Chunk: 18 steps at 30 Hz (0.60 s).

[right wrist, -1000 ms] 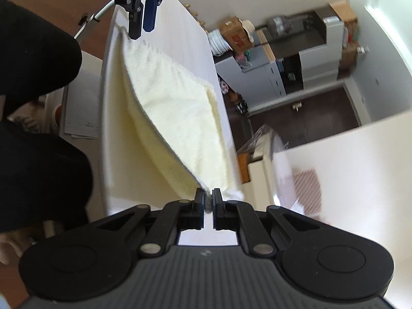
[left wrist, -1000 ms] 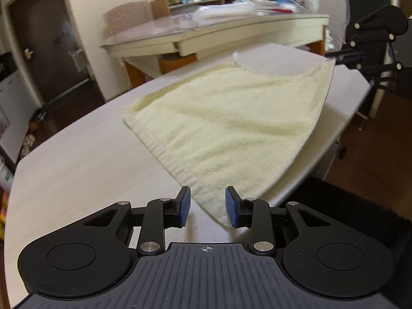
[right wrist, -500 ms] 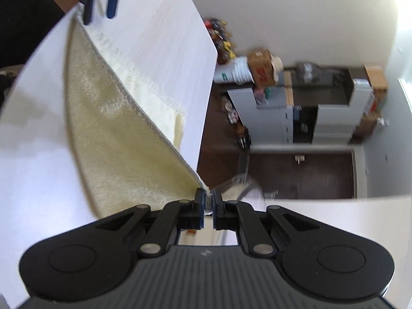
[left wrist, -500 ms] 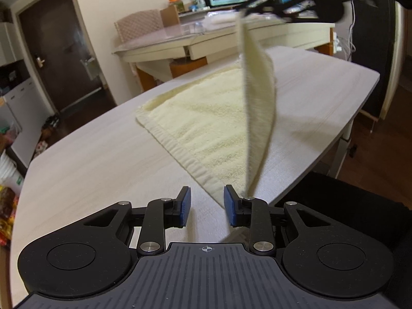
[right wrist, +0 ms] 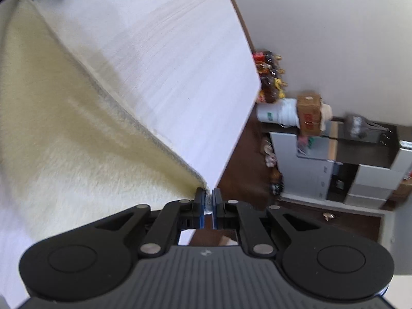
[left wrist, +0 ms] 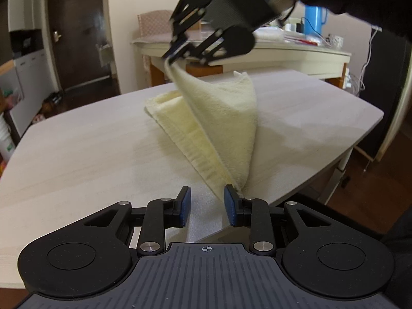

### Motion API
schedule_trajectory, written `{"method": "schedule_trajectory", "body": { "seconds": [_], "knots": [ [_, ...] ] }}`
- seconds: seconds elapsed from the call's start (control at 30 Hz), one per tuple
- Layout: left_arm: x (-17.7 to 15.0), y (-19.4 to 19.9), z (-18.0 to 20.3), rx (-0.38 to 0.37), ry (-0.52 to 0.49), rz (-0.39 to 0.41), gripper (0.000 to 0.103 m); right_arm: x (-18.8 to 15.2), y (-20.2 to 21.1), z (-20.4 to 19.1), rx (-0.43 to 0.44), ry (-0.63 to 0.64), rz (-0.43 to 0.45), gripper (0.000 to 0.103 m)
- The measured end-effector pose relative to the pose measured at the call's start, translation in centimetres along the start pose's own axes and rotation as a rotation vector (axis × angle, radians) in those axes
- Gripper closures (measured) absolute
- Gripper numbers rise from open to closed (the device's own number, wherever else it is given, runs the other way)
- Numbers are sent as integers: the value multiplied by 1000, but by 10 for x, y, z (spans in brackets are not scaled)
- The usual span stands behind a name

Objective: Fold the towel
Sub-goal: 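Lift the corner with the right gripper and fold it diagonally onto the opposite corner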

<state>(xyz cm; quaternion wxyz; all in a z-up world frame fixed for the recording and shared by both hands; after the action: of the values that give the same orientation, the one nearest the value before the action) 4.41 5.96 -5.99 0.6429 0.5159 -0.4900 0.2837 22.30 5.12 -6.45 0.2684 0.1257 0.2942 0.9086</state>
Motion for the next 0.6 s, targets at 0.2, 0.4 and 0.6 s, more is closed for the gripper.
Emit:
{"method": "schedule_trajectory", "body": {
  "seconds": [0.2, 0.4, 0.6],
  "knots": [
    [-2, 2, -4, -12, 31, 3, 71, 0, -41, -1, 51, -42, 38, 96],
    [-2, 0, 1, -9, 36, -5, 71, -8, -62, -2, 52, -85, 52, 83],
    [-1, 1, 3, 13, 41, -16, 70, -17, -40, 11, -57, -126, 35, 66]
  ]
}}
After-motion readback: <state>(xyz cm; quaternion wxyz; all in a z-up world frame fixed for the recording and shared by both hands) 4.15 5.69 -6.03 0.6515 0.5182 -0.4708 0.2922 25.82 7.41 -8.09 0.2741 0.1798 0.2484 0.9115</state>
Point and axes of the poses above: each gripper's, at about its wrist camera, not at the fingertips, and y roughly against the way its jaws point, z to its right, x to its top, the point moved 3 cm from there along -y, roughly the way its jaws point, and after that the axes turned 15 degrees about z, right-handed, at the moved point
